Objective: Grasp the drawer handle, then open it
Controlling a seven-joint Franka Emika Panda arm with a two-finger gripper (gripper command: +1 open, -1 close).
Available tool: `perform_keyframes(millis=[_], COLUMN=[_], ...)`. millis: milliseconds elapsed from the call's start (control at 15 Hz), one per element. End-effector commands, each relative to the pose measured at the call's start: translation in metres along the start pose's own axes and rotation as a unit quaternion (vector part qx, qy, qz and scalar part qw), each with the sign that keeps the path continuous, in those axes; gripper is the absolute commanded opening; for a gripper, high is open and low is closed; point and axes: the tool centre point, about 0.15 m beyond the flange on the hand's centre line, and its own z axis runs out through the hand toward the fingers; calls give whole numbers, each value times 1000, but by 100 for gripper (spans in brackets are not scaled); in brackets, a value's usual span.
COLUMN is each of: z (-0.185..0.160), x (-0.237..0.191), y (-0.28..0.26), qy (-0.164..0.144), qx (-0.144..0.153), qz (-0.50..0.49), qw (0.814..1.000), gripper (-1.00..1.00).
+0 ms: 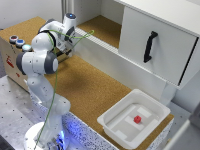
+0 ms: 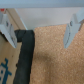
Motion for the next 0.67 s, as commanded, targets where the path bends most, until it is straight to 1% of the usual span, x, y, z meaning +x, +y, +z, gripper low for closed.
perform_keyframes(millis=[0,200,267,333,467,600], z=[17,35,45,52,61,61], x=[-45,-58,-61,-62,-56,-48], y=[0,7,8,5,-3,-7], qy=[-22,-34,-39,-36,-38,-27], qx=[-9,9,19,13,25,26], qz=[-51,-36,-27,-26,-19,-5], qw=[998,999,999,999,999,999], gripper=[100,100,100,100,100,100])
